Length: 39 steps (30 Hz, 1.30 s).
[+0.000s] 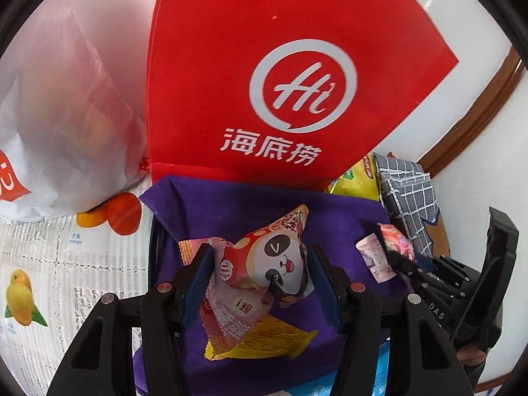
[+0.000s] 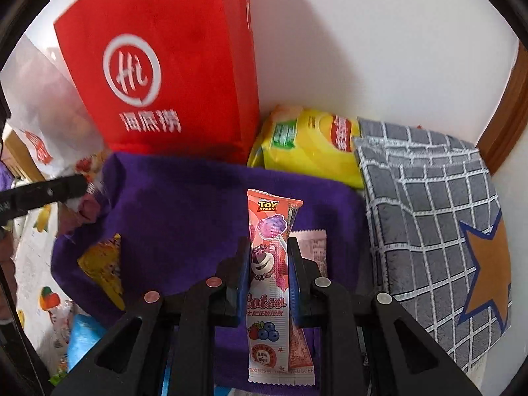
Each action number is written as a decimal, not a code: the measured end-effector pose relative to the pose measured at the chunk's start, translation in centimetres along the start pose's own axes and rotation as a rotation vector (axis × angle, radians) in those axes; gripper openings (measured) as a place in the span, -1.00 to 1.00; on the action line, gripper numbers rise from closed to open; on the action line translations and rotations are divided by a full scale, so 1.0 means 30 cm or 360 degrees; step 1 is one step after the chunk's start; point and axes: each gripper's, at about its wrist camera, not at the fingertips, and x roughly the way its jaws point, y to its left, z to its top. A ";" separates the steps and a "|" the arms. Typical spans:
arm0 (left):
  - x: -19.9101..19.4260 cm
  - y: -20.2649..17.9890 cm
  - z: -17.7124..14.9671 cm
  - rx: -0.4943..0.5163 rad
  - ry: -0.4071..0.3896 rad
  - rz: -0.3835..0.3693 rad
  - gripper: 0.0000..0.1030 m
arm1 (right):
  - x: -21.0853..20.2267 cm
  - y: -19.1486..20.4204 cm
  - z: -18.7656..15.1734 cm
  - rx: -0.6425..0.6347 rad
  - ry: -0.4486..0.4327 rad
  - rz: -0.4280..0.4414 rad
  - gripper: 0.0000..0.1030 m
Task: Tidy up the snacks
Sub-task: 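Lower and release the panda-print bag on the towel with the left tool while the right tool holds the lollipop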
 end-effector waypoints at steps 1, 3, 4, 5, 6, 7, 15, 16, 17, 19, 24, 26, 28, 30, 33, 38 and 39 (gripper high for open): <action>0.007 0.003 -0.001 -0.0004 0.0008 0.0005 0.09 | 0.011 0.002 -0.004 -0.0007 0.0014 0.0001 -0.60; 0.020 0.007 -0.003 -0.0013 0.0027 0.0010 0.09 | 0.030 0.010 -0.009 -0.0021 0.0037 -0.0001 -0.60; 0.025 0.009 -0.004 -0.0017 0.0033 0.0010 0.09 | 0.037 0.014 -0.011 -0.0028 0.0046 0.0001 -0.59; 0.029 0.009 -0.003 -0.0017 0.0036 0.0010 0.09 | 0.044 0.018 -0.014 -0.0035 0.0055 0.0005 -0.59; 0.029 0.008 -0.001 -0.0016 0.0037 0.0013 0.09 | 0.051 0.023 -0.016 -0.0041 0.0064 0.0006 -0.59; 0.030 0.007 -0.001 -0.0015 0.0038 0.0021 0.09 | 0.058 0.028 -0.020 -0.0051 0.0075 0.0006 -0.59; 0.048 0.011 0.002 -0.0043 0.0089 0.0063 0.09 | 0.094 0.036 -0.025 -0.0104 0.0136 -0.0013 -0.59; 0.052 0.009 0.001 -0.0040 0.0095 0.0067 0.09 | 0.100 0.037 -0.026 -0.0110 0.0143 -0.0024 -0.59; 0.055 0.008 0.000 -0.0039 0.0102 0.0069 0.09 | 0.107 0.038 -0.028 -0.0112 0.0145 -0.0030 -0.59; 0.061 0.004 -0.002 -0.0035 0.0113 0.0069 0.09 | 0.113 0.041 -0.030 -0.0116 0.0157 -0.0027 -0.59; 0.072 -0.002 -0.008 -0.0038 0.0134 0.0059 0.01 | 0.128 0.049 -0.019 -0.0133 0.0165 -0.0027 -0.59; 0.074 -0.004 -0.009 -0.0035 0.0136 0.0059 0.01 | 0.135 0.049 -0.017 -0.0138 0.0169 -0.0032 -0.59; 0.073 -0.005 -0.009 -0.0033 0.0135 0.0058 0.01 | 0.135 0.048 -0.019 -0.0140 0.0172 -0.0030 -0.59; 0.071 -0.007 -0.009 -0.0031 0.0132 0.0050 0.01 | 0.126 0.048 -0.023 -0.0140 0.0171 -0.0031 -0.59; 0.061 -0.013 -0.007 -0.0020 0.0120 0.0047 0.01 | 0.128 0.047 -0.023 -0.0141 0.0172 -0.0029 -0.58; 0.034 -0.036 -0.001 0.0013 0.0092 -0.0002 0.06 | 0.133 0.055 -0.023 -0.0150 0.0186 -0.0029 -0.58; 0.027 -0.042 0.000 0.0025 0.0082 -0.0009 0.08 | 0.133 0.057 -0.022 -0.0151 0.0186 -0.0027 -0.58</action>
